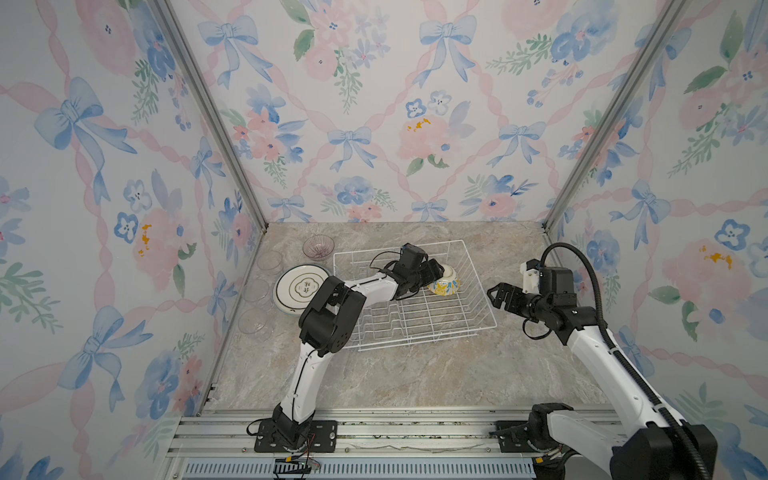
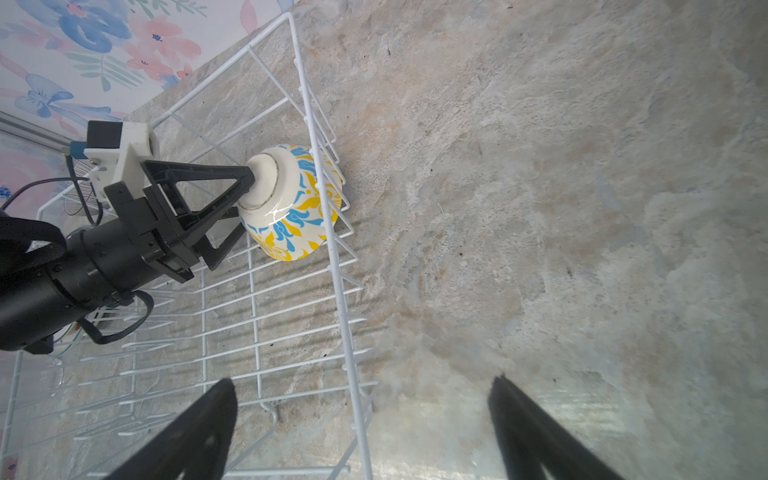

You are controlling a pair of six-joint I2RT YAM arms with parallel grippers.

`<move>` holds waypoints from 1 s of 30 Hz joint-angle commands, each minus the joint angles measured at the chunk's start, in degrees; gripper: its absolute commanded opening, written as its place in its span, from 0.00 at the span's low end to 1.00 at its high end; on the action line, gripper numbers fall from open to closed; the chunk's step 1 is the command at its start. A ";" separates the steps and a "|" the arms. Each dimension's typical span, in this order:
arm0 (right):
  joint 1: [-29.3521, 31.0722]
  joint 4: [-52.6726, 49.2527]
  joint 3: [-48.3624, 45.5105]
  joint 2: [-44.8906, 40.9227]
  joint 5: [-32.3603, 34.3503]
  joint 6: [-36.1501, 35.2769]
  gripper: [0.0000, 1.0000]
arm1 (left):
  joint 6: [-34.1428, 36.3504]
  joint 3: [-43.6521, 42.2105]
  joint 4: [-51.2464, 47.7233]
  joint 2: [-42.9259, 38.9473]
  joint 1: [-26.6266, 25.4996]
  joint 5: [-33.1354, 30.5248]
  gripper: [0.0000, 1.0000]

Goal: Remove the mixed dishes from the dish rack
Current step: 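Close the left gripper on the bowl's rim and adjust the grip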

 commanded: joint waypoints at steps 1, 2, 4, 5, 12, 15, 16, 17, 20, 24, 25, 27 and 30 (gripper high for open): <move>-0.54 -0.67 -0.56 -0.40 -0.72 -1.02 0.97 | -0.84 0.00 -5.49 3.26 0.43 1.37 0.87; -0.54 -0.70 -0.49 -0.41 -0.72 -1.06 0.97 | -1.15 0.31 -5.46 3.59 0.47 2.00 0.88; -0.52 -0.73 -0.40 -0.42 -0.68 -1.02 0.97 | -1.87 0.90 -5.40 4.14 0.54 3.03 0.90; -0.53 -0.70 -0.41 -0.40 -0.57 -1.02 0.97 | -2.16 1.06 -5.33 4.27 0.56 3.41 0.90; -0.61 -0.89 -0.46 -0.37 -0.37 -1.11 0.97 | -5.86 -3.00 2.94 3.73 0.70 8.37 0.84; -0.67 -0.71 -0.57 -0.21 -0.37 -1.02 0.97 | -6.59 -3.90 4.85 3.78 0.56 10.41 0.83; -0.67 -0.62 -0.56 -0.13 -0.37 -1.02 0.97 | -6.74 -3.95 5.06 3.84 0.48 10.95 0.82; -0.70 -0.65 -0.56 -0.11 -0.37 -0.94 0.97 | -7.06 -4.22 5.42 3.75 0.48 11.32 0.82; -0.70 -0.58 -0.42 0.10 -0.55 -0.93 0.97 | -8.44 -6.56 8.97 2.33 0.30 11.61 0.78; -0.70 -0.44 -0.47 0.16 -0.65 -0.84 0.97 | -9.39 -8.75 12.58 0.03 0.21 10.59 0.71; -0.69 -0.43 -0.40 0.16 -0.65 -0.84 0.97 | -9.56 -8.99 13.24 -0.28 0.13 10.43 0.69; -0.70 -0.44 -0.40 0.18 -0.72 -0.84 0.97 | -10.12 -8.95 14.53 -0.35 -0.01 10.36 0.67; -0.68 -0.52 -0.42 0.10 -0.67 -0.97 0.97 | -12.00 -9.59 18.69 0.02 -0.23 10.30 0.63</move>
